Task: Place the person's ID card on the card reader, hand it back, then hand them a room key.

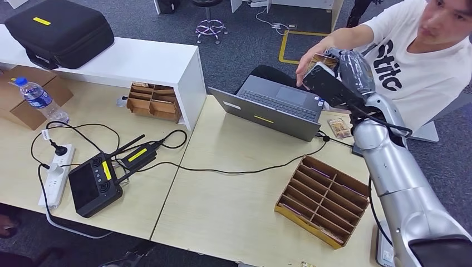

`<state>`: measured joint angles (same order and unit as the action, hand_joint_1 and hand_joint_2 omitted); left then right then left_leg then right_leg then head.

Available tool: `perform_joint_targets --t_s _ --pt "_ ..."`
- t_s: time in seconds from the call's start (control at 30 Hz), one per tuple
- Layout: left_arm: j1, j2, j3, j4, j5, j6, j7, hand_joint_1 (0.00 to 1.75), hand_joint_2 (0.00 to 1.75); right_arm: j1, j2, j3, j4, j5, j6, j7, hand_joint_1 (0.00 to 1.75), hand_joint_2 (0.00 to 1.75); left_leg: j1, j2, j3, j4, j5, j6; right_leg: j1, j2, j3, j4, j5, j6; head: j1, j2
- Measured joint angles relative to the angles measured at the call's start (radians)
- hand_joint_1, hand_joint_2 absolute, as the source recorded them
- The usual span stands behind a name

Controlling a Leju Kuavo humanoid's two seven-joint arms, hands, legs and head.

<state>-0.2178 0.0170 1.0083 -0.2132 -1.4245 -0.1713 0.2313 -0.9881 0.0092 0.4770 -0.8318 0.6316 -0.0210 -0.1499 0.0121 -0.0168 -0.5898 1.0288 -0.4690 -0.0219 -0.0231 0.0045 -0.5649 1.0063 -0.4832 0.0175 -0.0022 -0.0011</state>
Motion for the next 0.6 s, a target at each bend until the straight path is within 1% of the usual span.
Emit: perform_joint_targets --t_s 0.3,0.33,0.43,0.47,0.6 --pt "-0.001 -0.004 -0.006 0.000 -0.002 0.000 0.002 0.00 1.75 -0.041 0.036 0.043 0.112 0.033 0.011 0.010 1.75 1.75 0.000 0.000 0.000 0.000 0.000 0.000 0.000 0.001 -0.001 0.000 0.000 0.000 0.000 0.000" --pt "-0.001 -0.005 -0.006 0.000 -0.001 0.000 0.002 0.00 1.75 -0.043 0.040 0.050 0.124 0.036 0.008 0.013 1.47 1.75 0.000 0.000 0.000 0.000 0.000 0.000 0.000 0.001 -0.001 0.000 0.000 0.000 0.000 0.000" --pt "-0.001 -0.007 -0.006 0.000 0.000 0.000 0.002 0.00 1.75 -0.046 0.049 0.067 0.154 0.046 -0.001 0.017 0.16 1.75 0.000 0.000 0.000 0.000 0.000 0.000 0.000 0.001 -0.001 0.000 0.000 0.000 0.000 0.000" --pt "-0.001 -0.007 -0.006 0.000 0.001 0.000 0.002 0.00 1.75 -0.046 0.053 0.072 0.161 0.048 -0.001 0.016 0.00 1.75 0.000 0.001 0.000 0.000 0.000 0.000 0.000 0.001 -0.001 0.000 0.000 0.000 0.000 0.000" --pt "0.001 -0.007 -0.006 0.000 0.013 0.001 0.001 0.00 1.75 -0.042 0.062 0.086 0.175 0.013 0.009 -0.022 0.00 1.75 0.000 0.001 0.000 0.000 -0.001 -0.001 0.000 0.002 -0.002 0.000 0.000 0.000 0.000 0.000"
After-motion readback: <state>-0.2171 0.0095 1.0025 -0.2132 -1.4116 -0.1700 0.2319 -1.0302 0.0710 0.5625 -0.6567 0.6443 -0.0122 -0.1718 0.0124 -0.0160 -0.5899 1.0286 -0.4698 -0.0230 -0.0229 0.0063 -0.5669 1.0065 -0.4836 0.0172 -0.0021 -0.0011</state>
